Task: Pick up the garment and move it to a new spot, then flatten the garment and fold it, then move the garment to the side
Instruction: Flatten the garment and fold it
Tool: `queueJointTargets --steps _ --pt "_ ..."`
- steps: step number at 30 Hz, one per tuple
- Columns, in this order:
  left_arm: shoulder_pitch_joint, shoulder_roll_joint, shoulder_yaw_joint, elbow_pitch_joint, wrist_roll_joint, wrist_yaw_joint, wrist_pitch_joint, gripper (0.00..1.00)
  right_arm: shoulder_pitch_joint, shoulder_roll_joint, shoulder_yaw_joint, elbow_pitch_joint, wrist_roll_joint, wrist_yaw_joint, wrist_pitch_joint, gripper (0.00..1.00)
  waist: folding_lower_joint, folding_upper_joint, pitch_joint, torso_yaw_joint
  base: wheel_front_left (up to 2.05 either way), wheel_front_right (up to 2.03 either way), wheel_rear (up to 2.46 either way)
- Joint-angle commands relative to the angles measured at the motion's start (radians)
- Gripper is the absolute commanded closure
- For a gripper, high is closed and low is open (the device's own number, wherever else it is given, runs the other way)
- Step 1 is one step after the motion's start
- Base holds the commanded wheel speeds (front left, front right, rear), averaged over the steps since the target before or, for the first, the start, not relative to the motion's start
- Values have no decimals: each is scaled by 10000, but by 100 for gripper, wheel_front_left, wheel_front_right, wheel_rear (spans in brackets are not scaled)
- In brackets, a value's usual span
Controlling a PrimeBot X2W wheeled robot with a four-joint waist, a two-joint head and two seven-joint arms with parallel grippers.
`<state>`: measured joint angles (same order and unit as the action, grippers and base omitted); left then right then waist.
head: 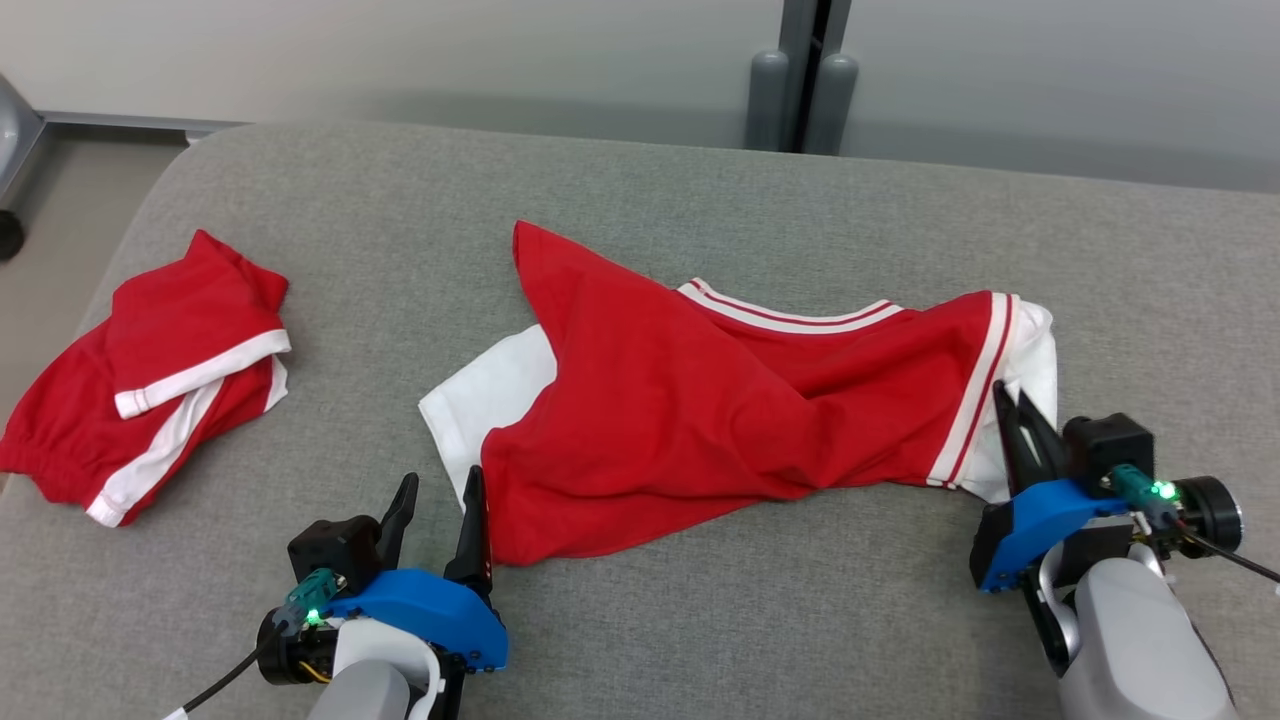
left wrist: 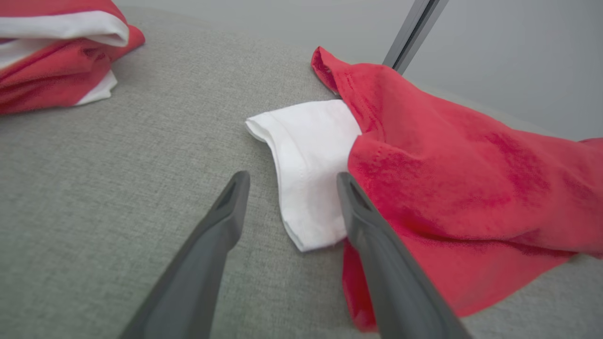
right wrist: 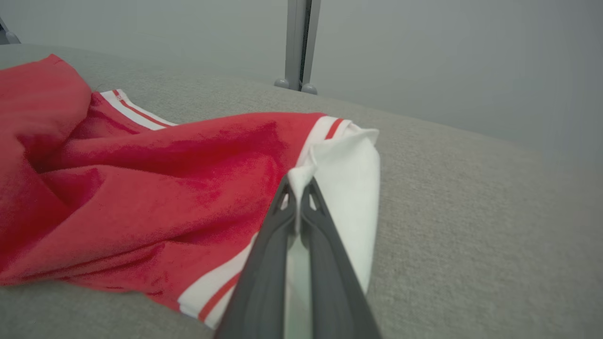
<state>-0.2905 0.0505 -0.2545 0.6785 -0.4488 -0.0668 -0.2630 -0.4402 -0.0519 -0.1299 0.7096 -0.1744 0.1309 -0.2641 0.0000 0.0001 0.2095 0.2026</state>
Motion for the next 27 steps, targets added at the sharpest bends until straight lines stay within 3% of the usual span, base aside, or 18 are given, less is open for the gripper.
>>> queueJointTargets --steps 1,13,17,27 --pt "86 -1 30 -39 40 8 -26 0 47 0 -108 -161 140 -3 -5 100 0 -1 -58 -97 0 0 0" --pt "398 -1 141 -3 204 -77 -26 0 905 4 -1533 -624 2233 -3 -5 100 0 -1 -751 -1152 0 0 0" --pt "487 2 143 29 201 -66 -26 0 1071 8 -655 -868 3218 -3 -6 100 0 -1 -992 -1481 0 0 0" --pt "757 4 203 183 210 6 -26 0 1497 1 1918 -3172 6720 -1 -5 100 0 -1 -1533 -1918 0 0 0"
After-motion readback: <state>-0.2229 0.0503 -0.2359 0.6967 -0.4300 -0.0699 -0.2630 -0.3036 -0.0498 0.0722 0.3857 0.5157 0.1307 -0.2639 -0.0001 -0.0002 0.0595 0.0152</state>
